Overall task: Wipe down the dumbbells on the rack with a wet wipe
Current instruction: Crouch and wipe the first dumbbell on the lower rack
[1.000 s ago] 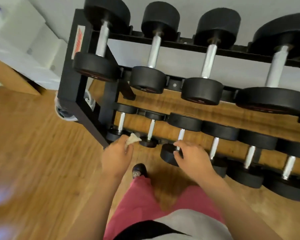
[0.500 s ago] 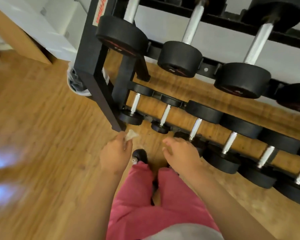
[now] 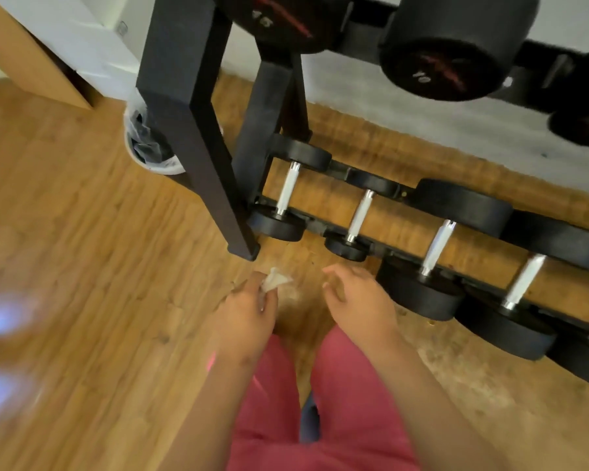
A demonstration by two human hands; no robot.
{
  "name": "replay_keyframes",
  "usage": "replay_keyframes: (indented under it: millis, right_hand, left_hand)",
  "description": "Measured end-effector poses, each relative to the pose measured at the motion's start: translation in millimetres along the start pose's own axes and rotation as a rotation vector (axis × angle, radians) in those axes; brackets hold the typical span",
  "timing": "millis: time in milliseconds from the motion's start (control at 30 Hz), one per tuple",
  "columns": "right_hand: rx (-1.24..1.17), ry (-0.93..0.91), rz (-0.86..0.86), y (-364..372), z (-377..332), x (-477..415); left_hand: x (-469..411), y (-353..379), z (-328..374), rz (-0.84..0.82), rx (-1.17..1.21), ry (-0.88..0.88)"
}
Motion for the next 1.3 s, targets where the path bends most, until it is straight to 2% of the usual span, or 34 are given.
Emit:
replay_keyframes:
  millis: [300,500,600,800,1100,1300]
  right_hand:
    - [-0.015,-0.096,0.146,98.3,28.6,-95.9]
    - [-0.004,-0.125,0.175,130.9,39.8,-125.2]
    - [-0.044,-0.138,0.161,134.9,37.6,-125.8]
    - [-0.209,-0.161,0.142,142.1,22.9,-126.4]
    - [-0.677,-0.132,0.097,169.4,9.6,-141.9]
    - [-0.826,-0.061,0.189,187.5,10.6,-149.7]
  left_hand:
    - [-89.8,99.9,-85.5,0.120,0.061,0.014]
    - [-112.9,129.8,-102.1,0.188,0.057,0.018]
    - [-108.6,132.7,-100.3,0.158,0.126,0.042]
    - [-109.2,124.4,-92.0,0.194,0.347,0.100]
    - [-108.2,109.8,-92.2,0.168,0.635,0.133]
    - [-112.0,115.3,-101.4,0.002,0.797,0.167]
Point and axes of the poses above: each hand's wrist, its own x-axis away from the middle knuckle, its own y-axis out of the palm, z = x × y, the point moved 3 cm from there along -x, towards the middle knuckle, and after that the axes turned 1 degree about -x, right-handed, at the moved point
